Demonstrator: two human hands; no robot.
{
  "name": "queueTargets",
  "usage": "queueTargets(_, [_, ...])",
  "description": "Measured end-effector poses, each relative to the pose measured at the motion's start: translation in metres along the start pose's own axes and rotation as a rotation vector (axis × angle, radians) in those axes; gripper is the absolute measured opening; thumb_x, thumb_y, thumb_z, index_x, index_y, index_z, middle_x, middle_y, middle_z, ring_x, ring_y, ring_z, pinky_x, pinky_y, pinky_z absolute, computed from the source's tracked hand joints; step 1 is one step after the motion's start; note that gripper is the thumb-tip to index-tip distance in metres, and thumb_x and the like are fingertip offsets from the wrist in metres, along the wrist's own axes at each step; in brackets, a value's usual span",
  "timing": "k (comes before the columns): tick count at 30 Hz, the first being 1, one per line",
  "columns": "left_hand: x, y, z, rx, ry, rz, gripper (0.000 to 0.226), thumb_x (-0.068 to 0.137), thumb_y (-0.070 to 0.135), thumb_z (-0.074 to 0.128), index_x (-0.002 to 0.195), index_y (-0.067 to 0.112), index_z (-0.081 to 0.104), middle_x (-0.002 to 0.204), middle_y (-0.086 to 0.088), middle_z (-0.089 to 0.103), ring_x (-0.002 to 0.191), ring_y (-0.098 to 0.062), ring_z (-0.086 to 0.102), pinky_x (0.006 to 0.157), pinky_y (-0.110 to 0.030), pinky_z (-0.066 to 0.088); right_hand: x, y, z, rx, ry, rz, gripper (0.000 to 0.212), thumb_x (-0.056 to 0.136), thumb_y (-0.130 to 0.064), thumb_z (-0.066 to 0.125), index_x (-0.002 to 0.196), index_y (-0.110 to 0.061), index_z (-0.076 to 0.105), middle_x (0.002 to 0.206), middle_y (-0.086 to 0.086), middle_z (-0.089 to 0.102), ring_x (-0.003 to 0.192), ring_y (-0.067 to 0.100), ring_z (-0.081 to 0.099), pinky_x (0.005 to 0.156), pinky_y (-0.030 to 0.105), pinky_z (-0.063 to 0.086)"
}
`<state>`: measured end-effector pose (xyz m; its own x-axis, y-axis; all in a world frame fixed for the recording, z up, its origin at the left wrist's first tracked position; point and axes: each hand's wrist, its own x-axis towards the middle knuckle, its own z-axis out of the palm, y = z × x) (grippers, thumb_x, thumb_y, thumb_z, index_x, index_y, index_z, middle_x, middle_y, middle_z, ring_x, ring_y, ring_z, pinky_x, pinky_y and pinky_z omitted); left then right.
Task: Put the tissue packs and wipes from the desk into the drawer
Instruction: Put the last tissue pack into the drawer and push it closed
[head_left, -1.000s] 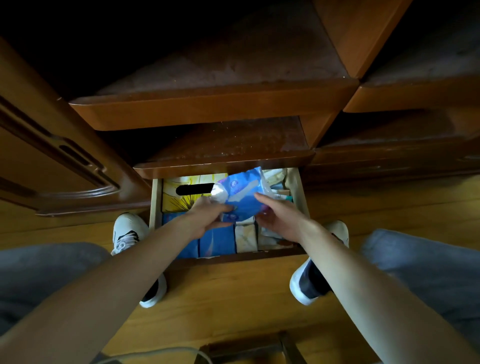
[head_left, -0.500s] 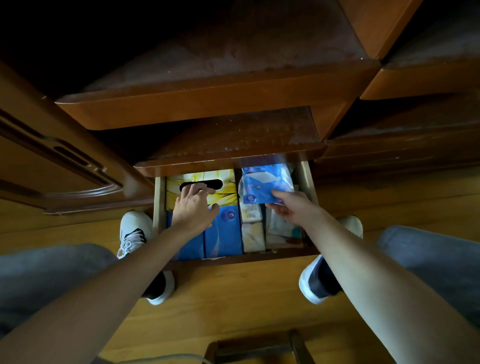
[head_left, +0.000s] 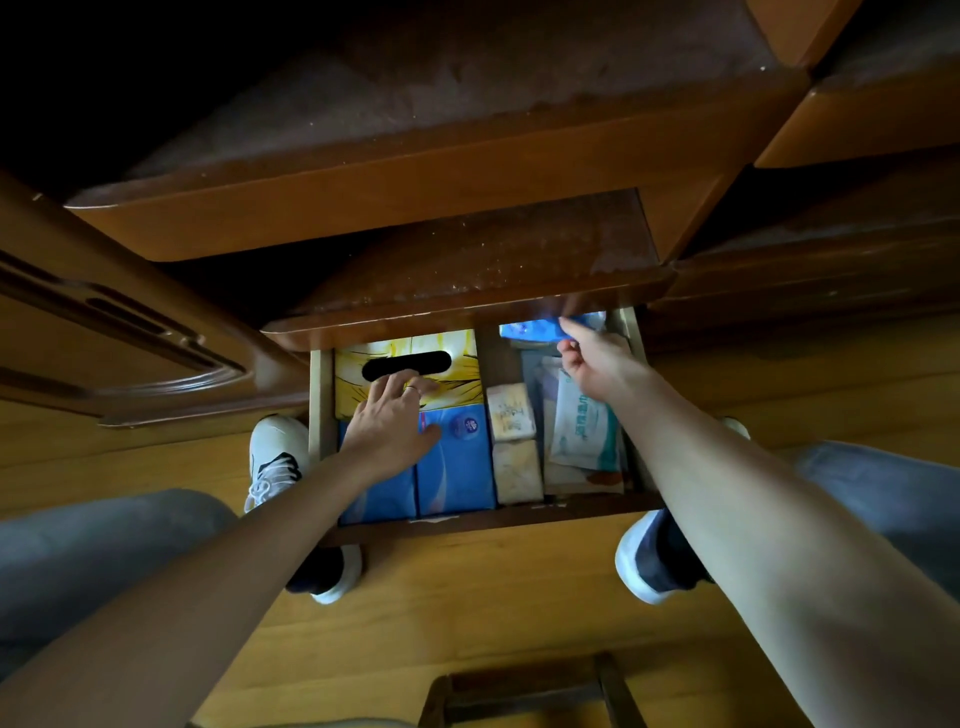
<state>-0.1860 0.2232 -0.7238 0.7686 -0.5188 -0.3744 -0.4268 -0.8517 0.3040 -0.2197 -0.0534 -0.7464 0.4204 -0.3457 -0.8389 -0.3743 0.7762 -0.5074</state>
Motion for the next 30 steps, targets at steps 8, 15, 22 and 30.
queueTargets(8, [-0.001, 0.001, 0.001, -0.009, 0.001, -0.002, 0.058, 0.088, 0.034, 0.065, 0.142, 0.028, 0.044, 0.152, 0.003, 0.032, 0.144, -0.022, 0.022, 0.110, -0.046, 0.034, 0.001, 0.001, 0.007, 0.147, 0.104, -0.049, 0.015, 0.096, 0.000, 0.066, 0.085, -0.006, 0.058, 0.104, 0.013, 0.066, 0.081, 0.017, 0.069, 0.066, 0.024, 0.063])
queueTargets(15, [-0.003, 0.001, 0.000, -0.011, -0.001, 0.008, 0.059, 0.089, 0.033, 0.064, 0.143, 0.027, 0.043, 0.153, 0.001, 0.032, 0.144, -0.023, 0.021, 0.110, -0.046, 0.033, 0.019, 0.009, 0.018, -0.094, 0.228, -0.118, 0.025, 0.098, -0.027, 0.068, 0.081, -0.009, 0.065, 0.087, 0.004, 0.077, 0.055, 0.007, 0.071, 0.044, 0.016, 0.051])
queueTargets(22, [-0.003, 0.016, 0.004, 0.345, 0.140, 0.371, 0.057, 0.094, 0.035, 0.058, 0.146, 0.017, 0.044, 0.158, -0.007, 0.032, 0.149, -0.025, 0.021, 0.121, -0.046, 0.016, 0.028, -0.001, 0.019, -0.010, 0.087, -0.070, 0.029, 0.104, -0.035, 0.058, 0.090, -0.010, 0.066, 0.071, 0.001, 0.078, 0.069, 0.008, 0.076, 0.043, 0.014, 0.049])
queueTargets(30, [0.028, 0.041, -0.004, 0.246, 0.133, 0.361, 0.056, 0.090, 0.032, 0.063, 0.142, 0.014, 0.048, 0.150, -0.009, 0.042, 0.142, -0.028, 0.031, 0.117, -0.045, 0.027, 0.045, 0.006, 0.030, -0.153, 0.224, -0.191, 0.018, 0.106, -0.031, 0.055, 0.099, -0.015, 0.058, 0.087, 0.004, 0.067, 0.067, 0.009, 0.067, 0.069, 0.018, 0.057])
